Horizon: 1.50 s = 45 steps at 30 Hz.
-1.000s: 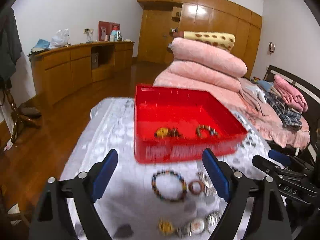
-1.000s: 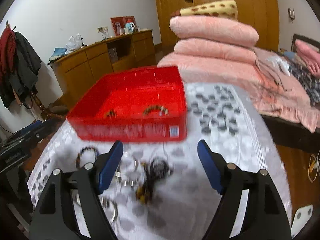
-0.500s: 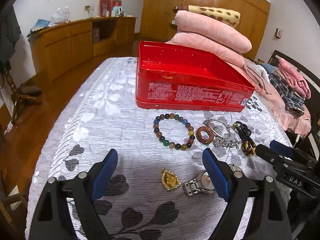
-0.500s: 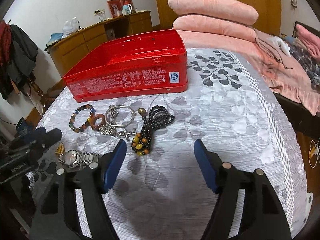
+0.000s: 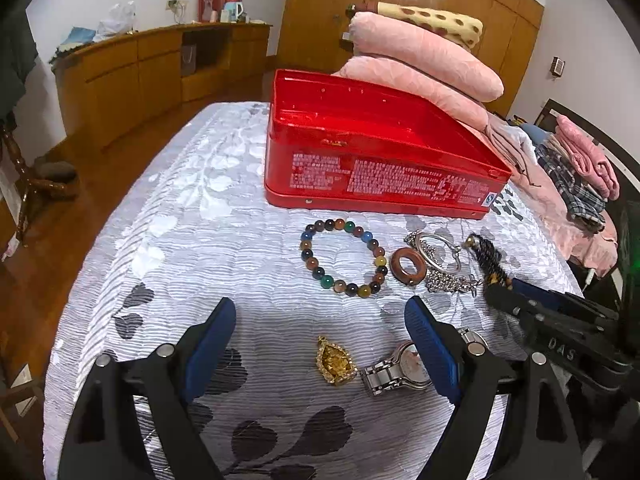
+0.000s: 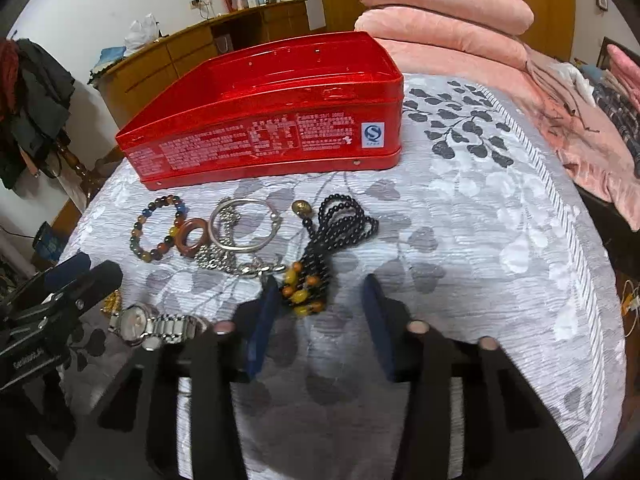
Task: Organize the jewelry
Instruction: 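Grasp the black bead necklace with the right gripper, then grasp the multicolour bead bracelet with the left gripper while the right holds the necklace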
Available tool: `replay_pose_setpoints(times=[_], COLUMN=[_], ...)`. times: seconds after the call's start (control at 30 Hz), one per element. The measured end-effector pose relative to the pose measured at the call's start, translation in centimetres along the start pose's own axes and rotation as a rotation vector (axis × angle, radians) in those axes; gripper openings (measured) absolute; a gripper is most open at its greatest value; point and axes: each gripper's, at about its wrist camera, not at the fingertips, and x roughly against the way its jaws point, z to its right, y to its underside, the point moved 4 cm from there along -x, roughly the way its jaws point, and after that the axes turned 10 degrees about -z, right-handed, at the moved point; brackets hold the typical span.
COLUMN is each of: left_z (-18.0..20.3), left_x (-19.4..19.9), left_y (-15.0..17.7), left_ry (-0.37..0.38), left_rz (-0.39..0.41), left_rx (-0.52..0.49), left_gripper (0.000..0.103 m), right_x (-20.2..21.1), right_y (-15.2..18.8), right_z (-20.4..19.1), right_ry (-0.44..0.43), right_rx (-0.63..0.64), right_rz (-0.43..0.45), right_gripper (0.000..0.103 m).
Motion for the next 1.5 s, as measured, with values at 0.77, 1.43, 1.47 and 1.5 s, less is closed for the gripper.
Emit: replay_pose_setpoints(times=[0.77,1.43,1.47,1.5], left_z=[1.2,3.4,3.1,2.7], left_x=[-1.5,-3.5,-3.4,-3.3], left_y=[-1.8,-2.4,-2.4,-2.4], left_ry=[-0.012,-0.038,-0.047,-0.051], left_rz=[-0.014,-0.068,-0.066,-0.067], left_rx=[-0.016,-0.096,-0.087,-0.077], left_gripper=[0.083,0.038,0.027,0.023], right_x=[-0.7,-0.7,-0.7,-0.7], right_y=[-1.6,-1.6,-1.6,-1.6], right_z=[1.9,1.8,1.8,1.8], right_ry=[-0.037,-0.039,-0.041,-0.043], right_rx=[-0.024,-0.024,-0.024,-0.026], right_rz=[0.013,0.015,0.016,0.016], right_gripper=[0.023,0.024,0.024,0.024])
